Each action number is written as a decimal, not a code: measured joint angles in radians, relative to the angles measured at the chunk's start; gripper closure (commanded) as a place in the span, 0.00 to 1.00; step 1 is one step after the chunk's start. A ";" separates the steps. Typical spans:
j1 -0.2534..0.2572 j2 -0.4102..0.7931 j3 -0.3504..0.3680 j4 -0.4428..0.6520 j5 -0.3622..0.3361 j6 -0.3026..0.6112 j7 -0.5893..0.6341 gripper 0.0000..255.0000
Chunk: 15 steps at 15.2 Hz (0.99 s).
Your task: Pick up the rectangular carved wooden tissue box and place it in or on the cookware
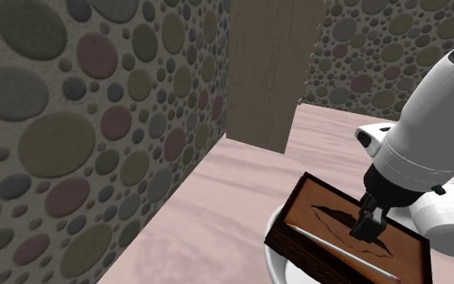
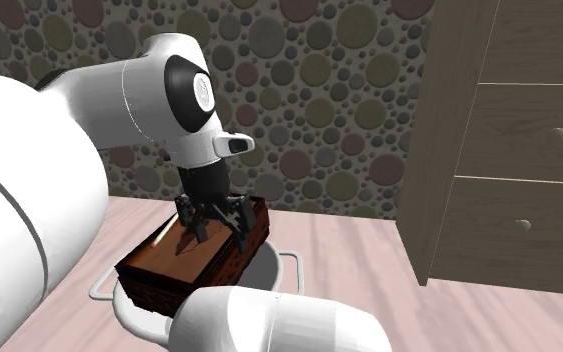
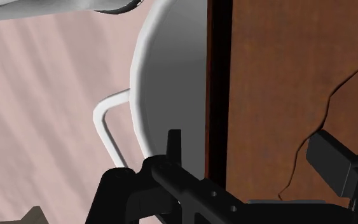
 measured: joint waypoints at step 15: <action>-0.031 0.058 -0.035 0.146 -0.039 -0.085 0.005 0.00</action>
